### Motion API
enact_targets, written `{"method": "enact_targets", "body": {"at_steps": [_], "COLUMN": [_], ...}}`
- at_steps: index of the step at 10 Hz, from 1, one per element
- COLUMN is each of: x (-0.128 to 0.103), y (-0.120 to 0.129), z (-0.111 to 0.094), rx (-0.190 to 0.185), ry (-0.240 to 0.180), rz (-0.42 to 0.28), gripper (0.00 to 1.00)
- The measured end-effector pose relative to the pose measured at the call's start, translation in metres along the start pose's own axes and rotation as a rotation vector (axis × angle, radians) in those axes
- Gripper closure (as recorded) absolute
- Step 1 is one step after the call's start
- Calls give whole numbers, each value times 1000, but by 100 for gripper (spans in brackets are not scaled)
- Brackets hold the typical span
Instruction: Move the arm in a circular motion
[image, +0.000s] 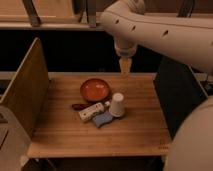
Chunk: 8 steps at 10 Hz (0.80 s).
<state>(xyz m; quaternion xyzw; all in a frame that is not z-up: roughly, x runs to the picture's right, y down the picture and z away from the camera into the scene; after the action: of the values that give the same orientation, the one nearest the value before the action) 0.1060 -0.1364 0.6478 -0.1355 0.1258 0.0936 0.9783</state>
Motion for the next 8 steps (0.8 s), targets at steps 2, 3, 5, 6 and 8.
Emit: {"method": "enact_targets", "body": {"at_steps": [2,3,5,6,8], "x": [-35,-53,-97,-125,-166], "y": [-17,-19,-15,-5,20], "z": [22,29,48,54,49], "rx": [-2,-7,-38,-73,-137], "ry": [13,12,-8,-45,-127], "rz": [-47,-77,-145,-181,-240], "gripper": [20,20,20,20,20]}}
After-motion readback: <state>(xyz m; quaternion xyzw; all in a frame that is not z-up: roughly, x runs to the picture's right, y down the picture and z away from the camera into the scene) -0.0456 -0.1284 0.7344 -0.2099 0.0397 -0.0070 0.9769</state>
